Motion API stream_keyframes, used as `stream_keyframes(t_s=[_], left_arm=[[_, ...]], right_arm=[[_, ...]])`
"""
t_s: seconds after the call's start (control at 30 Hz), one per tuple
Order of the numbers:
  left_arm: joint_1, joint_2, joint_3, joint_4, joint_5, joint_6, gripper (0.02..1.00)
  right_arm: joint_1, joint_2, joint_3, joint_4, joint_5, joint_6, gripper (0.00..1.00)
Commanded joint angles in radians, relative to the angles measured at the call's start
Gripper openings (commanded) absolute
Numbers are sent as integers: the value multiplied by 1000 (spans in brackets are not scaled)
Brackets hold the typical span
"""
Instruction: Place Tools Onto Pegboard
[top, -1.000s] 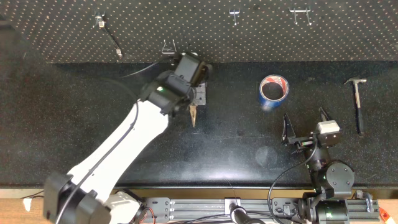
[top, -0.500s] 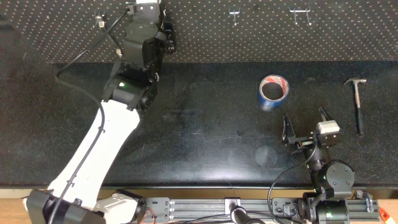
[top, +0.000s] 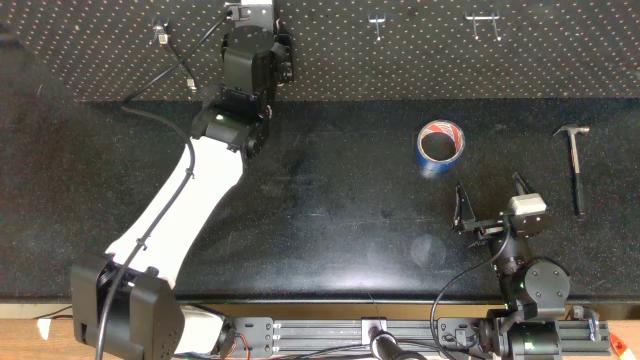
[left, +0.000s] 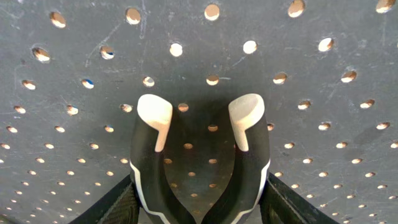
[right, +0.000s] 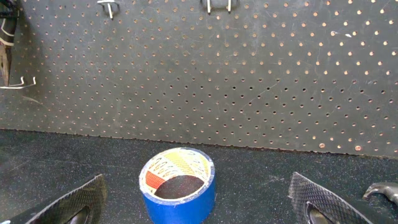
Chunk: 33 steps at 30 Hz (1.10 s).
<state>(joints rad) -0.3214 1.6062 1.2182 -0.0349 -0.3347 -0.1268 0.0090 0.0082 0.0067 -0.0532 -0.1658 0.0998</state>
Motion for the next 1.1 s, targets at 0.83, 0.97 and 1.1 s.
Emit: stream_keyframes(t_s=[0.83, 0.97, 1.1], left_arm=[[14, 33, 22, 74, -24, 39, 996], [14, 8, 22, 57, -24, 39, 996], [14, -66, 22, -27, -20, 38, 996]], right_arm=[[7, -7, -2, -6, 1, -11, 958], [7, -7, -2, -6, 1, -11, 958], [7, -7, -2, -6, 1, -11, 958]])
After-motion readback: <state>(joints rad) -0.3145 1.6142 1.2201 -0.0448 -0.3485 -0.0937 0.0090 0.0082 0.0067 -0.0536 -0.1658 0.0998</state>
